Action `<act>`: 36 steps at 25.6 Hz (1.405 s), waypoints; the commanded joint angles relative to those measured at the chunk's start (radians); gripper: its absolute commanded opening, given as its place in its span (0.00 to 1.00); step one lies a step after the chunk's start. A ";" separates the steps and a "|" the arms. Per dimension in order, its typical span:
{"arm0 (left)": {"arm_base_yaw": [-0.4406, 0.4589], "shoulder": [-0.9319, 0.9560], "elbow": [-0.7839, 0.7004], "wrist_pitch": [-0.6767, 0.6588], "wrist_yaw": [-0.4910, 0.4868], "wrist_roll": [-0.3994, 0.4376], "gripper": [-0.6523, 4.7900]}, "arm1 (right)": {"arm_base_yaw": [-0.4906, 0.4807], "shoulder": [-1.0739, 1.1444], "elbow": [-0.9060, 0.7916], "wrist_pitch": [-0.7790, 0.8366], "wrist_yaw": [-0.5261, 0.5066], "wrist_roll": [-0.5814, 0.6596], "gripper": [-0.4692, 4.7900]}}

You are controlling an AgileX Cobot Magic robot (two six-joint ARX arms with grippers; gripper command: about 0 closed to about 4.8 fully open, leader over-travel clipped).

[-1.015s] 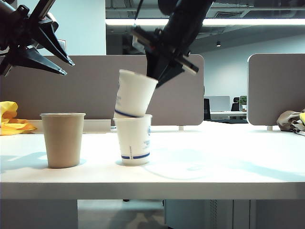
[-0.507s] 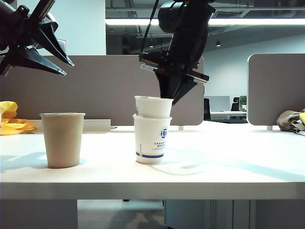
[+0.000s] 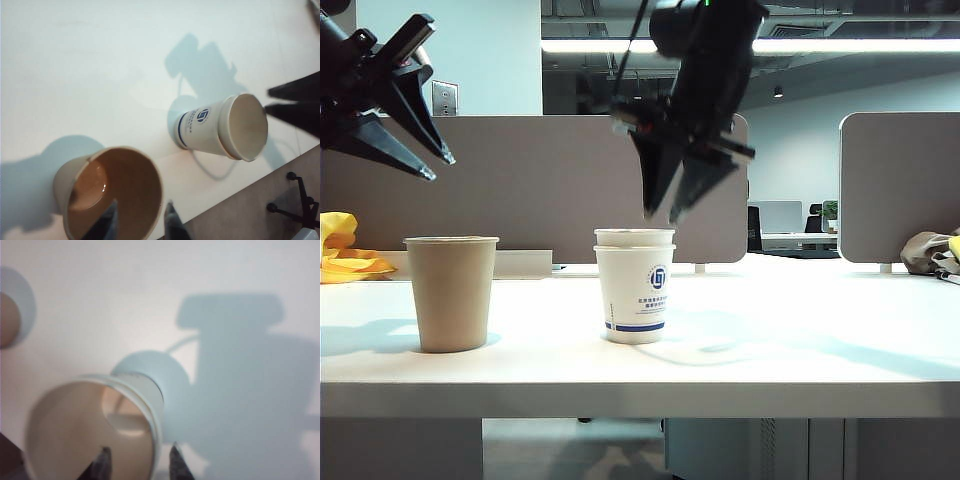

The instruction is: Pick up all the paper cups on the table one by one and stack them together.

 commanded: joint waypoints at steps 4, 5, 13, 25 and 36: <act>-0.001 -0.004 0.003 -0.029 -0.076 0.026 0.34 | 0.001 -0.010 0.211 -0.037 -0.021 0.010 0.40; -0.001 -0.004 0.003 -0.039 -0.097 0.030 0.34 | 0.001 -0.010 0.243 -0.037 -0.050 0.022 0.40; 0.005 -0.003 0.003 -0.084 -0.139 0.072 0.34 | 0.089 0.018 0.305 0.000 -0.235 0.087 0.39; 0.048 -0.053 0.005 -0.084 -0.101 0.063 0.34 | 0.192 0.182 0.305 0.001 -0.235 0.092 0.36; 0.092 -0.103 0.010 -0.126 -0.041 0.045 0.34 | 0.164 0.255 0.305 0.065 -0.229 0.148 0.37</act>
